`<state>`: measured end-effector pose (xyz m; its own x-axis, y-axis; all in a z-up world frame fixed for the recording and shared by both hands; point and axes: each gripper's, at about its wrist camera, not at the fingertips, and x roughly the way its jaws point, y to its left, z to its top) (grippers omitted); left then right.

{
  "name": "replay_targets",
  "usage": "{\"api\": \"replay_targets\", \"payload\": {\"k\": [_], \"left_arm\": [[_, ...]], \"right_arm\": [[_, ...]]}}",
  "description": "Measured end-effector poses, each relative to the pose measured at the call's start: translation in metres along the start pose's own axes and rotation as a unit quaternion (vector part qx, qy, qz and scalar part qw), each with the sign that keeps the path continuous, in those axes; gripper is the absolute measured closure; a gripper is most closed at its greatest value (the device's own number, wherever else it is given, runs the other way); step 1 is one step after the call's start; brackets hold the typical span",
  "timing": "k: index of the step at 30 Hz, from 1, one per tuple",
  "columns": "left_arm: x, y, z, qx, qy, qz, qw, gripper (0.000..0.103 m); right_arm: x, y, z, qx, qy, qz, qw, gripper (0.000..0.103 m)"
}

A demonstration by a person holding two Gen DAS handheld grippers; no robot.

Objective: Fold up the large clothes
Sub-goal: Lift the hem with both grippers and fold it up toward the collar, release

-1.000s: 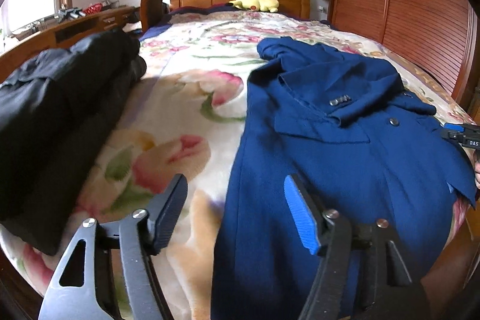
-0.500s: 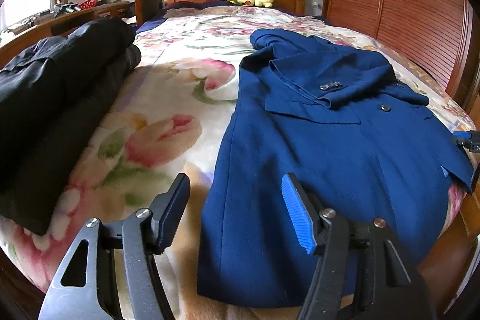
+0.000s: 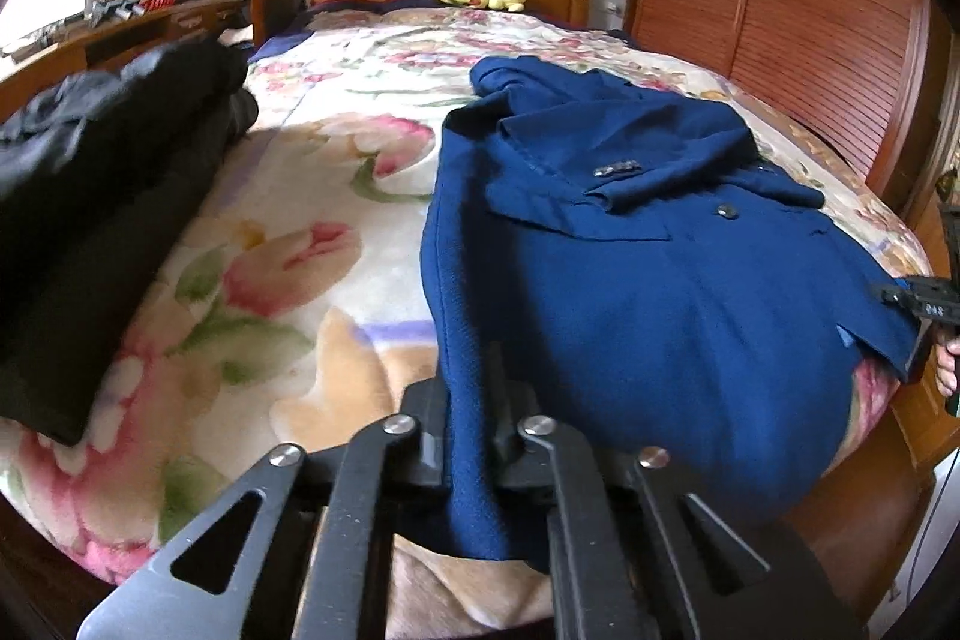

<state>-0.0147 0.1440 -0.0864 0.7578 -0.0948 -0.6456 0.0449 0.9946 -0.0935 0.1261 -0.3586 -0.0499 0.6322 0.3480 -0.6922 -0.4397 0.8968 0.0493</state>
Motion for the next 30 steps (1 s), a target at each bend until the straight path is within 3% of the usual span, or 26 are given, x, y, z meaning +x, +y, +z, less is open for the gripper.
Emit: {"api": "replay_targets", "payload": {"k": [1, 4, 13, 20, 30], "left_arm": [[-0.006, -0.004, 0.002, 0.003, -0.005, -0.003, 1.0000, 0.098], [-0.029, -0.016, 0.008, 0.011, -0.029, -0.013, 0.9994, 0.098], [-0.098, -0.034, 0.025, 0.012, -0.102, -0.031, 0.9942, 0.098], [-0.143, -0.043, 0.040, 0.022, -0.148, -0.044, 0.9877, 0.099], [-0.187, -0.070, 0.087, 0.053, -0.217, -0.051, 0.9735, 0.099]], "right_arm": [[-0.003, 0.003, 0.000, -0.002, -0.002, -0.001, 1.000, 0.085], [-0.011, 0.010, 0.004, -0.015, -0.019, -0.004, 1.000, 0.098], [-0.081, 0.009, 0.013, -0.009, -0.119, 0.016, 0.993, 0.099], [-0.138, 0.014, 0.009, -0.024, -0.165, 0.039, 0.985, 0.099], [-0.217, 0.018, 0.000, -0.046, -0.254, 0.073, 0.963, 0.099]]}}
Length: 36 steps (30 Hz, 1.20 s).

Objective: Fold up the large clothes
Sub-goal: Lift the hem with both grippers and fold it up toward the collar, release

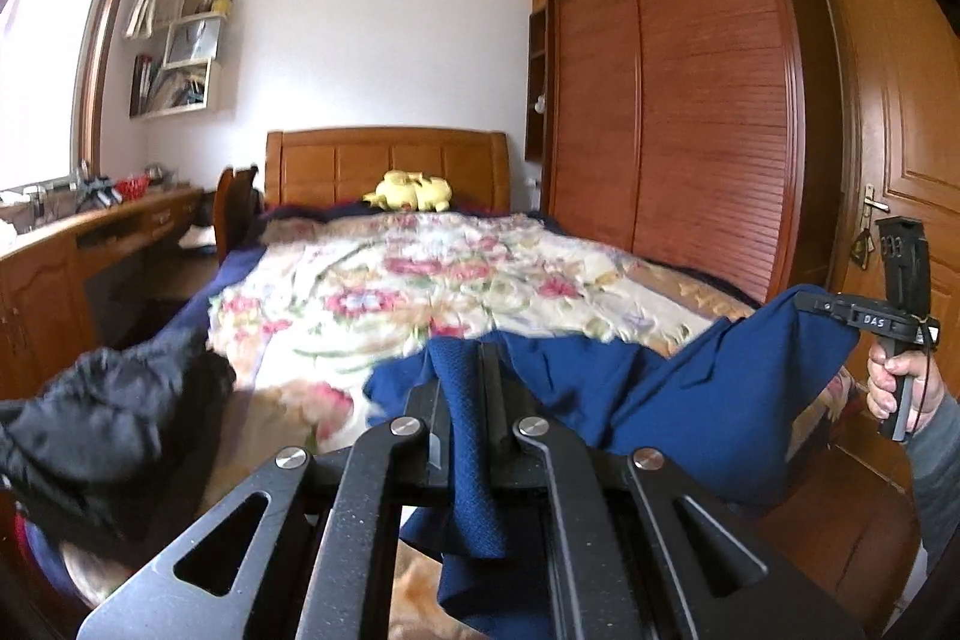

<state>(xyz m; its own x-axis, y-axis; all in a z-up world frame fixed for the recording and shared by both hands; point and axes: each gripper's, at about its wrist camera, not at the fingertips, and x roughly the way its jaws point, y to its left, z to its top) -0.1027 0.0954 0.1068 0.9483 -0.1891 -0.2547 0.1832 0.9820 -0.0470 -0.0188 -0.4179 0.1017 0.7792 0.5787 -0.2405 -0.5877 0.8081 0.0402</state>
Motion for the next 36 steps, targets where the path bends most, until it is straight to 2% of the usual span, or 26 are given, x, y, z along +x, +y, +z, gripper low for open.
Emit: {"api": "replay_targets", "payload": {"k": [3, 5, 12, 17, 25, 29, 31, 36], "left_arm": [[0.024, 0.008, 0.012, -0.002, 0.004, 0.011, 0.9999, 0.099], [0.046, 0.014, 0.014, -0.002, 0.012, 0.025, 0.9996, 0.099], [0.147, 0.056, 0.003, -0.011, 0.060, 0.079, 0.9950, 0.099], [0.212, 0.079, 0.012, -0.011, 0.083, 0.102, 0.9912, 0.099], [0.322, 0.098, 0.035, 0.009, 0.111, 0.126, 0.9857, 0.099], [0.355, 0.100, 0.027, 0.014, 0.123, 0.135, 0.9832, 0.099], [0.369, 0.100, 0.023, 0.015, 0.143, 0.135, 0.9804, 0.099], [0.375, 0.095, 0.019, 0.019, 0.156, 0.129, 0.9792, 0.098]], "right_arm": [[0.007, -0.006, 0.012, -0.006, -0.011, -0.007, 1.000, 0.099], [0.028, -0.015, 0.016, -0.004, -0.006, -0.014, 1.000, 0.099], [0.132, -0.049, 0.015, 0.017, 0.048, -0.046, 0.998, 0.099], [0.208, -0.074, 0.024, 0.024, 0.079, -0.076, 0.994, 0.099], [0.296, -0.094, 0.052, 0.046, 0.083, -0.126, 0.987, 0.099], [0.342, -0.101, 0.043, 0.047, 0.101, -0.150, 0.982, 0.099], [0.360, -0.100, 0.040, 0.041, 0.119, -0.162, 0.979, 0.099], [0.379, -0.091, 0.048, 0.019, 0.137, -0.182, 0.974, 0.099]]}}
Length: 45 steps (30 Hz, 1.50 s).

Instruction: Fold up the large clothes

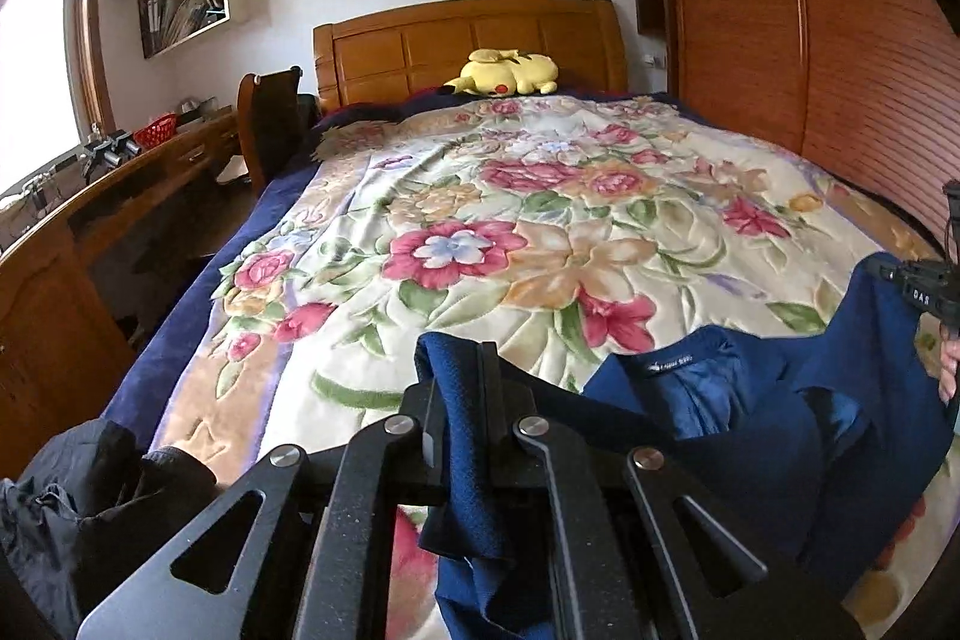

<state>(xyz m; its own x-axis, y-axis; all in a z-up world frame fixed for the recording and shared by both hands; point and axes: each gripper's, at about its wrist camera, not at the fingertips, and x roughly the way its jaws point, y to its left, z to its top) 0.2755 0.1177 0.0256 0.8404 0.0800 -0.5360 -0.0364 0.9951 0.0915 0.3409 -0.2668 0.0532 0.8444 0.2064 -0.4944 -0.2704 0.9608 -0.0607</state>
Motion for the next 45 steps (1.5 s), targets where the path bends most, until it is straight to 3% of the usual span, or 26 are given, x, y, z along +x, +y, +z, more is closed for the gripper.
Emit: {"api": "replay_targets", "payload": {"k": [3, 5, 7, 8, 9, 10, 11, 13, 22, 30, 36, 39, 45], "left_arm": [[-0.002, 0.002, -0.002, -0.017, 0.011, -0.020, 0.9996, 0.090], [-0.007, 0.002, -0.004, -0.017, 0.013, -0.028, 0.9994, 0.070], [-0.020, 0.001, -0.008, -0.008, 0.001, -0.030, 0.9995, 0.054], [-0.023, 0.000, -0.008, -0.007, -0.001, -0.033, 0.9994, 0.041], [-0.029, 0.000, -0.011, -0.009, -0.001, -0.043, 0.9990, 0.033], [-0.034, 0.000, -0.013, -0.011, 0.001, -0.050, 0.9987, 0.024], [-0.038, 0.000, -0.017, -0.012, 0.002, -0.058, 0.9982, 0.024], [-0.049, -0.003, -0.028, -0.007, 0.002, -0.063, 0.9980, 0.023], [-0.068, -0.021, -0.078, 0.027, 0.022, -0.070, 0.9970, 0.023], [-0.073, -0.028, -0.111, 0.028, 0.036, -0.081, 0.9957, 0.023], [-0.054, -0.023, -0.139, 0.023, 0.073, -0.080, 0.9939, 0.023], [-0.053, -0.020, -0.145, 0.011, 0.072, -0.087, 0.9936, 0.023], [-0.051, -0.024, -0.153, 0.018, 0.068, -0.078, 0.9945, 0.022]], "right_arm": [[-0.003, 0.011, 0.001, -0.019, 0.008, -0.013, 1.000, 0.099], [-0.013, 0.018, 0.002, -0.030, 0.003, -0.012, 0.999, 0.098], [-0.021, 0.018, 0.001, -0.030, 0.004, -0.012, 0.999, 0.091], [-0.023, 0.018, 0.001, -0.031, 0.007, -0.011, 0.999, 0.087], [-0.028, 0.019, 0.001, -0.031, 0.009, -0.007, 0.999, 0.070], [-0.030, 0.018, 0.000, -0.031, 0.009, -0.004, 0.999, 0.041], [-0.037, 0.016, -0.001, -0.033, 0.004, -0.007, 0.999, 0.032], [-0.048, 0.010, -0.006, -0.032, -0.019, -0.020, 0.999, 0.027], [-0.097, 0.009, -0.060, -0.053, 0.015, 0.010, 0.998, 0.027], [-0.132, 0.006, -0.097, -0.047, 0.037, 0.045, 0.997, 0.027], [-0.124, -0.001, -0.115, -0.041, 0.054, 0.025, 0.997, 0.026], [-0.114, -0.007, -0.120, -0.024, 0.059, 0.022, 0.998, 0.019], [-0.097, -0.003, -0.126, -0.017, 0.074, 0.038, 0.996, 0.017]]}}
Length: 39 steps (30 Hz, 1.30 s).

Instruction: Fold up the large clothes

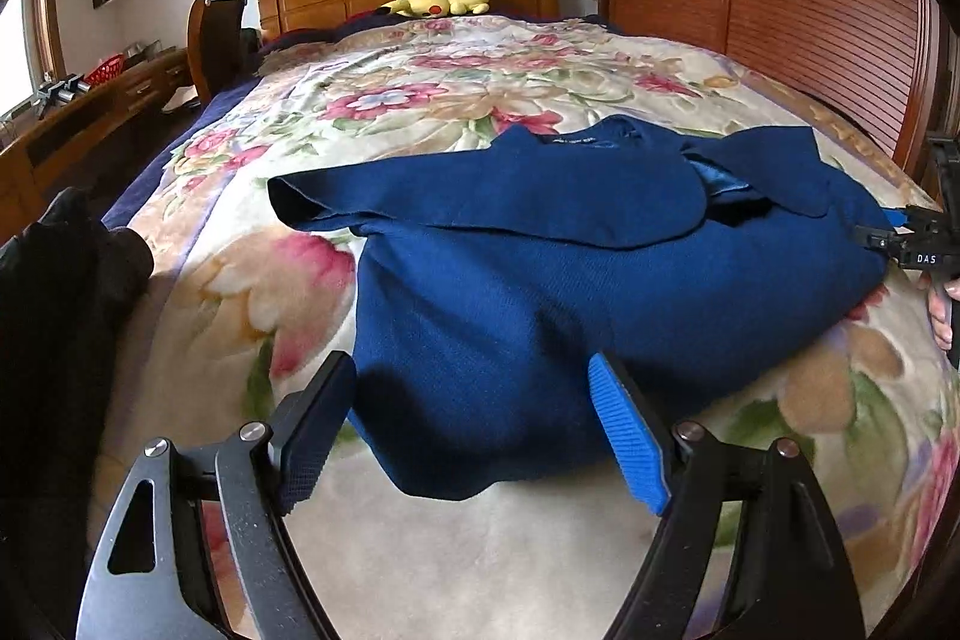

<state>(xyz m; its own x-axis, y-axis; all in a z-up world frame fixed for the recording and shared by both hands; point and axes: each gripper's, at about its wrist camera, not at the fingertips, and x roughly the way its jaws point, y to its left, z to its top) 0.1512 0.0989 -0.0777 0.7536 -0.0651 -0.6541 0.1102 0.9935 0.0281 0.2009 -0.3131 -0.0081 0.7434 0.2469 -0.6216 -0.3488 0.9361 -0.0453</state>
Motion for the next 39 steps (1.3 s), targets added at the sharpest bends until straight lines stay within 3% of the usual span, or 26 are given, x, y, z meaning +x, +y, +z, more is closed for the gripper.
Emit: {"api": "replay_targets", "payload": {"k": [8, 9, 11, 12, 14, 16, 18, 21, 30, 39], "left_arm": [[0.006, 0.004, -0.006, -0.012, 0.007, -0.012, 0.9998, 0.024], [0.005, 0.004, -0.006, -0.012, 0.007, -0.019, 0.9997, 0.029], [0.005, 0.004, -0.004, -0.015, 0.015, -0.050, 0.9985, 0.051], [0.004, 0.003, -0.003, -0.018, 0.017, -0.059, 0.9979, 0.057], [0.002, 0.000, -0.002, -0.021, 0.021, -0.064, 0.9975, 0.080], [-0.004, -0.003, 0.000, -0.023, 0.016, -0.054, 0.9982, 0.090], [-0.013, -0.006, 0.001, -0.023, 0.005, -0.047, 0.9986, 0.093], [-0.033, -0.011, 0.001, -0.020, -0.012, -0.042, 0.9989, 0.094], [-0.095, -0.014, -0.023, -0.032, -0.044, -0.055, 0.9970, 0.100], [-0.151, -0.046, -0.066, -0.018, -0.068, -0.073, 0.9948, 0.100]], "right_arm": [[0.027, -0.018, 0.003, 0.032, 0.040, 0.062, 0.997, 0.017], [0.029, -0.020, 0.003, 0.035, 0.042, 0.066, 0.996, 0.018], [0.029, -0.021, 0.005, 0.034, 0.043, 0.076, 0.996, 0.025], [0.030, -0.020, 0.006, 0.031, 0.044, 0.086, 0.995, 0.035], [0.028, -0.016, 0.005, 0.021, 0.044, 0.093, 0.994, 0.047], [0.024, -0.011, 0.007, 0.009, 0.040, 0.103, 0.994, 0.068], [0.018, -0.005, 0.005, -0.005, 0.031, 0.088, 0.996, 0.075], [0.003, -0.002, 0.006, -0.007, 0.011, 0.078, 0.997, 0.078], [-0.066, 0.006, -0.010, -0.037, -0.018, 0.088, 0.995, 0.079], [-0.132, -0.008, -0.059, -0.053, -0.016, 0.095, 0.994, 0.078]]}}
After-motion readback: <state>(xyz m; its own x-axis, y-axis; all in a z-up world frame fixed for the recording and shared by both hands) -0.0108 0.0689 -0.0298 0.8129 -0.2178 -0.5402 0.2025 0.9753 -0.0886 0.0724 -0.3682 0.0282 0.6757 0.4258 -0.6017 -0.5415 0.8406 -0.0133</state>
